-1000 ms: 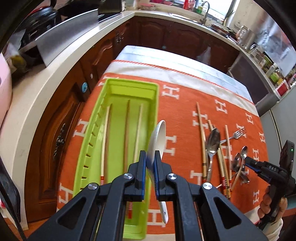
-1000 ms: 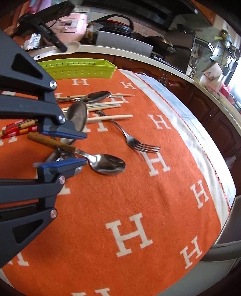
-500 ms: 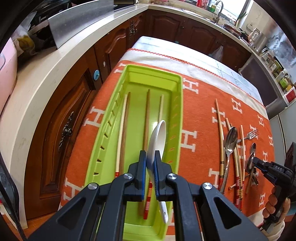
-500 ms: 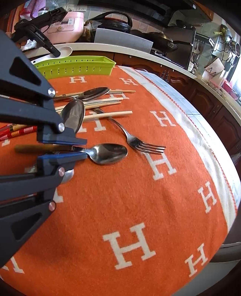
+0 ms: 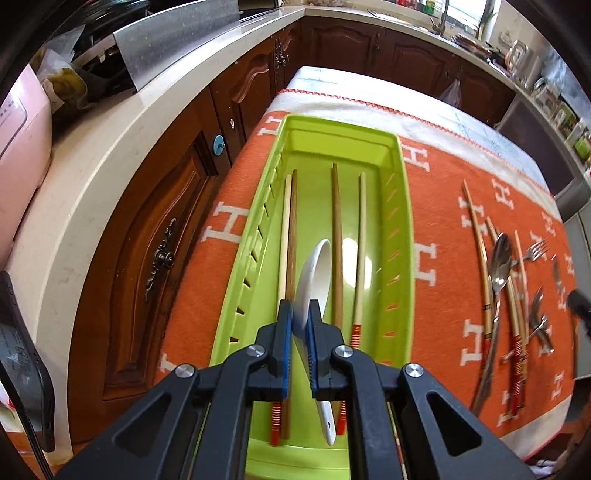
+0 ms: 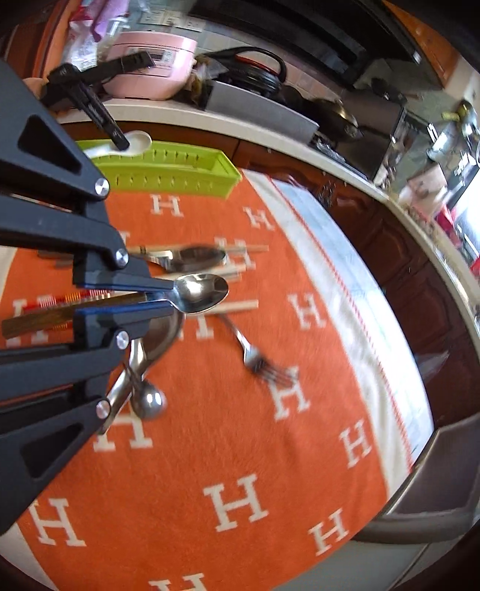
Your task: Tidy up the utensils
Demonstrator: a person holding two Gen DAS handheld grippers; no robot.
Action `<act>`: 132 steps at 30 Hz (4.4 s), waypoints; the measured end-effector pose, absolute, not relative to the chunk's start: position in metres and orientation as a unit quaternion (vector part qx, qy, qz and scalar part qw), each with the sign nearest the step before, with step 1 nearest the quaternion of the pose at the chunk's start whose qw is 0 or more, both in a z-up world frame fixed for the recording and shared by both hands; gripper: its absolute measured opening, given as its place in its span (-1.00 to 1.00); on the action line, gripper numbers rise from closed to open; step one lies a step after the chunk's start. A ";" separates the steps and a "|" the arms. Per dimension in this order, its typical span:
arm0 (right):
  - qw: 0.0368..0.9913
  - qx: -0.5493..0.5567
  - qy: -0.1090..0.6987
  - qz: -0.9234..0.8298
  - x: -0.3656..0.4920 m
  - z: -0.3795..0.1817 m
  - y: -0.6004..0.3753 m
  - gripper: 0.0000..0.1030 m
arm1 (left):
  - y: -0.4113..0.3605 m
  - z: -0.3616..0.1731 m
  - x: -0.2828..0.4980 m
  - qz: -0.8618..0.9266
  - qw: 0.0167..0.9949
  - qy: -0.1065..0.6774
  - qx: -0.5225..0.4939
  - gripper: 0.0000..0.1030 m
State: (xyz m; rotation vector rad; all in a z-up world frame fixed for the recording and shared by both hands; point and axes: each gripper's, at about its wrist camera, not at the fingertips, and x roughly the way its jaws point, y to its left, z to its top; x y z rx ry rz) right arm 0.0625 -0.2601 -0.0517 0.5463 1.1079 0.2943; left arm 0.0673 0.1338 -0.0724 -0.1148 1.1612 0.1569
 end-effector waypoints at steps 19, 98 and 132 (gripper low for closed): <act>0.770 0.192 0.563 0.229 0.079 -0.044 -0.097 -0.90 | 0.135 -0.082 0.054 0.025 0.837 0.543 -0.065 -0.74; 0.756 0.218 0.584 0.199 0.041 -0.101 -0.259 -0.86 | -0.041 -0.113 0.115 -0.176 0.800 0.571 -0.064 -0.81; 0.746 0.231 0.588 0.211 0.042 -0.114 -0.264 -0.86 | -0.055 -0.130 0.114 -0.196 0.756 0.620 -0.072 -0.91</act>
